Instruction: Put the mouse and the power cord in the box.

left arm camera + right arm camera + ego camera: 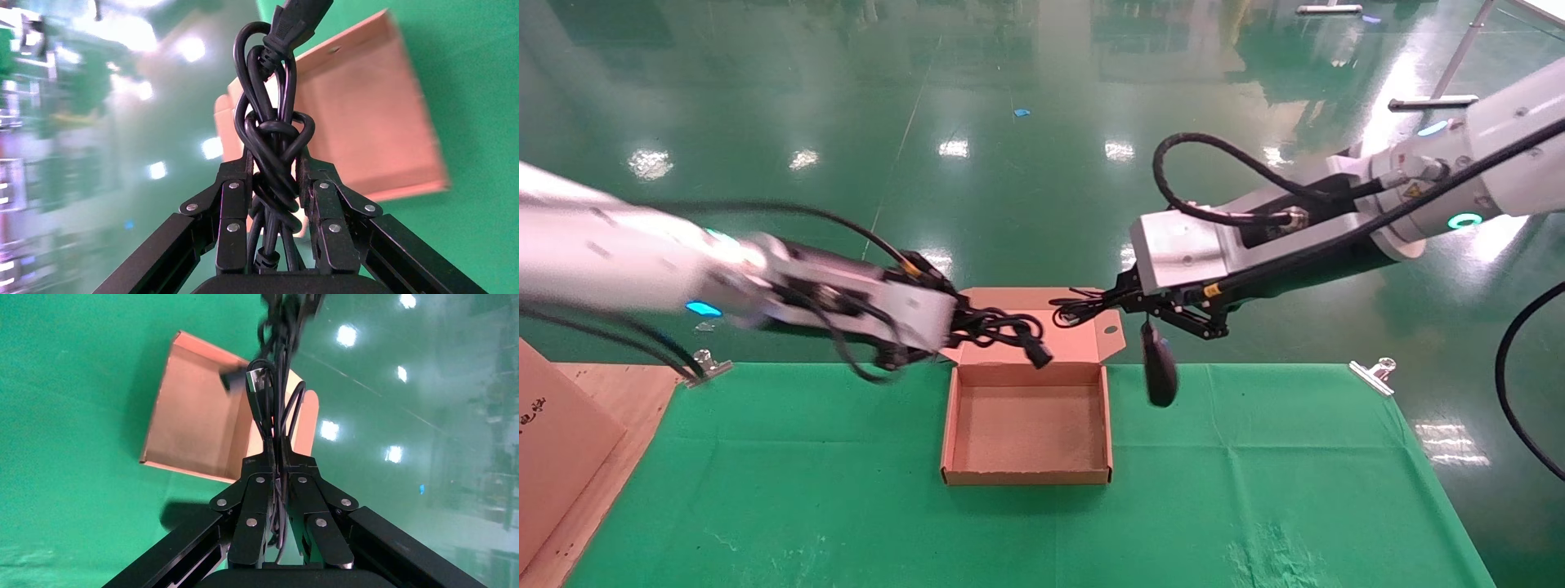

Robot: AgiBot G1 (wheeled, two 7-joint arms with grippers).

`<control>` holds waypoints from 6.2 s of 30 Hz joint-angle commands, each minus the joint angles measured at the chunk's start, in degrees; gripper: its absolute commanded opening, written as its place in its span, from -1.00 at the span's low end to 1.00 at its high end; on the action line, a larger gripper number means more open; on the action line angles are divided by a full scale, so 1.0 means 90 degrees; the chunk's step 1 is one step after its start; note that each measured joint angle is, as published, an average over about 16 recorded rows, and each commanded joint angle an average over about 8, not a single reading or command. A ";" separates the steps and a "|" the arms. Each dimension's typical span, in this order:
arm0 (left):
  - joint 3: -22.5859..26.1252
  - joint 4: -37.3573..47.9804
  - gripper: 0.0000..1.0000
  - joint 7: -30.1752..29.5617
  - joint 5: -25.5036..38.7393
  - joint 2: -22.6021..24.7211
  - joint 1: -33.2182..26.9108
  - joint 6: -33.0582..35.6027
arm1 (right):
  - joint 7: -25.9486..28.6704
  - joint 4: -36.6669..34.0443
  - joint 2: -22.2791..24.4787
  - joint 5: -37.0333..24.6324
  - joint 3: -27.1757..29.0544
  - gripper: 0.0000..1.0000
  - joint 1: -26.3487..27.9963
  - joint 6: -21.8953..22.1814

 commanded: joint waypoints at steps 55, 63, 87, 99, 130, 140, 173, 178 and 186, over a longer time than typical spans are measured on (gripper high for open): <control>0.1913 0.1909 1.00 0.1403 -0.2576 0.1389 0.1516 -0.3970 | -0.0636 -0.0269 0.0350 0.0294 0.0084 -1.00 -0.0532 0.0188; 0.1079 0.1113 1.00 0.2020 -0.3777 -0.0021 0.1537 -0.2737 | -0.0570 -0.0421 -0.0191 0.0111 -0.0084 -1.00 -0.0583 0.0445; 0.0179 0.1024 1.00 0.2633 -0.5107 -0.1859 0.2291 -0.1604 | -0.1807 -0.2752 -0.1926 -0.0139 -0.1518 -1.00 -0.0726 0.2360; -0.0060 0.2083 1.00 0.3076 -0.5506 -0.1484 0.2077 -0.1062 | -0.2144 -0.3113 -0.1948 0.0323 -0.2391 -1.00 -0.1186 0.3637; -0.0104 0.2609 1.00 0.3366 -0.5559 -0.1337 0.1914 -0.0765 | -0.2051 -0.2700 -0.1970 0.0781 -0.3120 1.00 -0.1666 0.5146; -0.0292 0.2246 1.00 0.2937 -0.5615 -0.1451 0.2057 -0.0566 | -0.1888 -0.2454 -0.1710 0.1047 -0.2841 1.00 -0.1834 0.4881; -0.1887 -0.0710 1.00 -0.0625 -0.6101 -0.2396 0.3222 0.1160 | 0.0035 0.0024 0.0935 0.4173 0.0076 1.00 -0.3791 0.2206; -0.2129 -0.1157 1.00 -0.1165 -0.6174 -0.2540 0.3399 0.1422 | 0.0327 0.0403 0.1340 0.4648 0.0519 1.00 -0.4088 0.1800; -0.2517 -0.1876 1.00 -0.2030 -0.6292 -0.2769 0.3682 0.1841 | 0.0795 0.1011 0.1988 0.5410 0.1229 1.00 -0.4565 0.1148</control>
